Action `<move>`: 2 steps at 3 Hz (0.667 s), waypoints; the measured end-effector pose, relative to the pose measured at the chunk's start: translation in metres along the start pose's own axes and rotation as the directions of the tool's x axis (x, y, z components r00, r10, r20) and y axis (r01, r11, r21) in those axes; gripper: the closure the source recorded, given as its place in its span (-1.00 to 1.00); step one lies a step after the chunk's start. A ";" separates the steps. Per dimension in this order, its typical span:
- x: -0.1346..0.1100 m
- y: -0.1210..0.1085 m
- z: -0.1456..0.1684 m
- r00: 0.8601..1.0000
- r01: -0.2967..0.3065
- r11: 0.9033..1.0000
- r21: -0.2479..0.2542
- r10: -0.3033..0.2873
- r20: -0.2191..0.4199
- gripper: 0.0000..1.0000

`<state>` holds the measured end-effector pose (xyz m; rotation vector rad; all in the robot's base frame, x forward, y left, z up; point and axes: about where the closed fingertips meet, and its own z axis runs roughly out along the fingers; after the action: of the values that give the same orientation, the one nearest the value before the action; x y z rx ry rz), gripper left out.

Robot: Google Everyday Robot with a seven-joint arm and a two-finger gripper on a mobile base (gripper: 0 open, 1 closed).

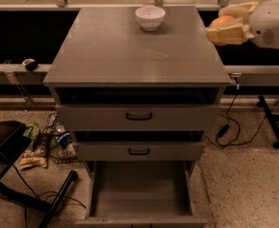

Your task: Place orange into bottom drawer

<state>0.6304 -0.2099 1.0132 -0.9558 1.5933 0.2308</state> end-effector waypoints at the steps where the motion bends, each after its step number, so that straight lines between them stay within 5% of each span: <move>1: 0.006 0.054 -0.052 0.999 -0.039 0.996 0.076 0.039 0.007 1.00; 2: 0.091 0.088 -0.086 0.981 -0.173 0.980 0.103 0.181 -0.072 1.00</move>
Offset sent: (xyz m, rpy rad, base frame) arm -0.1788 -0.0890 -0.1947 0.1322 0.2989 -0.2795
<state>0.5114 -0.2477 0.9245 -0.7577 1.7501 0.2387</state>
